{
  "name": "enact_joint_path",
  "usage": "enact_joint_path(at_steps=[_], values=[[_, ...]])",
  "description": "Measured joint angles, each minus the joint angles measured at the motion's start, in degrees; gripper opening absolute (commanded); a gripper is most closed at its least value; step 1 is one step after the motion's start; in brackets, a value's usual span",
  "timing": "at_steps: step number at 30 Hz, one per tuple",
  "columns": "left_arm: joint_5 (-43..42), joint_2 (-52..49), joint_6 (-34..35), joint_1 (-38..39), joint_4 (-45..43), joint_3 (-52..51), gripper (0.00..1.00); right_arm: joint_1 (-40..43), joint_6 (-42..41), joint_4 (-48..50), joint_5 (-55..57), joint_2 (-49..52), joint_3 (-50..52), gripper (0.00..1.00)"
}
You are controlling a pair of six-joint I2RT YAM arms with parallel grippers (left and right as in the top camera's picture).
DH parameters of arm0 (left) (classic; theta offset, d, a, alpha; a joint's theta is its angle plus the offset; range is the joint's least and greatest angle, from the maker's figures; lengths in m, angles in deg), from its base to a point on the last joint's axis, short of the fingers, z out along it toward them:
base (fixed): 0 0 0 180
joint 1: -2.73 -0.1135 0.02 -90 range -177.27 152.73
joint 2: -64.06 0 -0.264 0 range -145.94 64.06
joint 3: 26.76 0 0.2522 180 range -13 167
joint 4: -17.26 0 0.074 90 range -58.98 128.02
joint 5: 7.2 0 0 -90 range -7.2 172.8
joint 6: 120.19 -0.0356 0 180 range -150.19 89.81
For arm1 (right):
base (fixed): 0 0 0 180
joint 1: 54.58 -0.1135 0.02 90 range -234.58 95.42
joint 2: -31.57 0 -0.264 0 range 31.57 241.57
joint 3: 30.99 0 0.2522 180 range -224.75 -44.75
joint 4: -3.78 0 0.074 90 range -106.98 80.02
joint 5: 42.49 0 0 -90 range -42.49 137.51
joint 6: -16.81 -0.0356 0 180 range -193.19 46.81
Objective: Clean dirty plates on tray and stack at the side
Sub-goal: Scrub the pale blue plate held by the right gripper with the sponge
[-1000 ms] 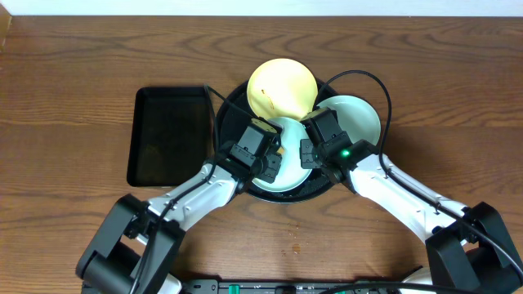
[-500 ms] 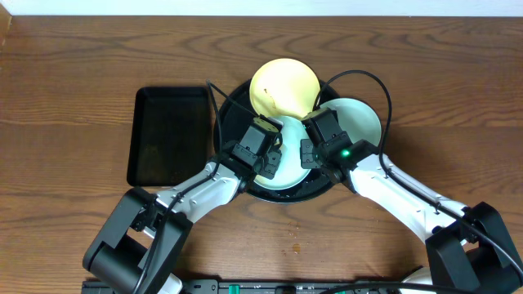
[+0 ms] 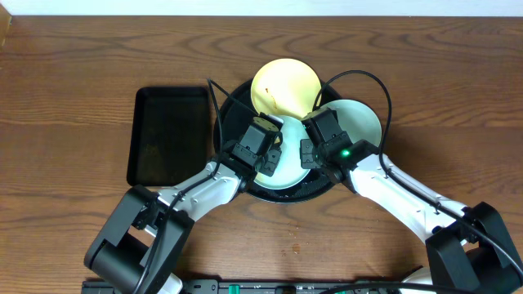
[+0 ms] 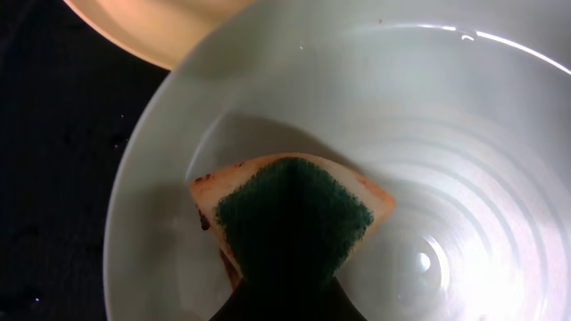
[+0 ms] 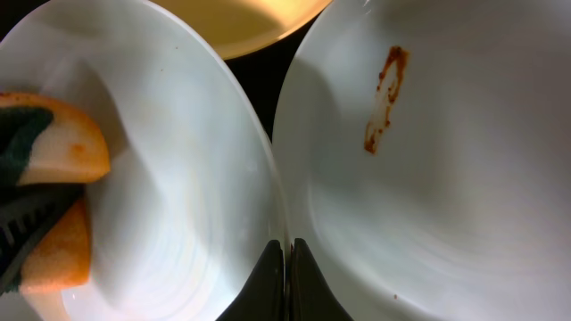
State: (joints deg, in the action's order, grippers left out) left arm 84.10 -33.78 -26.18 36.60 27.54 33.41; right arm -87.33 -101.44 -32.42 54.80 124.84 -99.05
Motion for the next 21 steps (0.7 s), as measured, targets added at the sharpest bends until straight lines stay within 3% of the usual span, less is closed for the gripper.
enact_joint_path(at_steps=[21], values=[[0.4,-0.1,0.0,-3.1,-1.1,0.0,0.09,0.0,0.0,0.0,0.0,0.0,0.0,0.01]])
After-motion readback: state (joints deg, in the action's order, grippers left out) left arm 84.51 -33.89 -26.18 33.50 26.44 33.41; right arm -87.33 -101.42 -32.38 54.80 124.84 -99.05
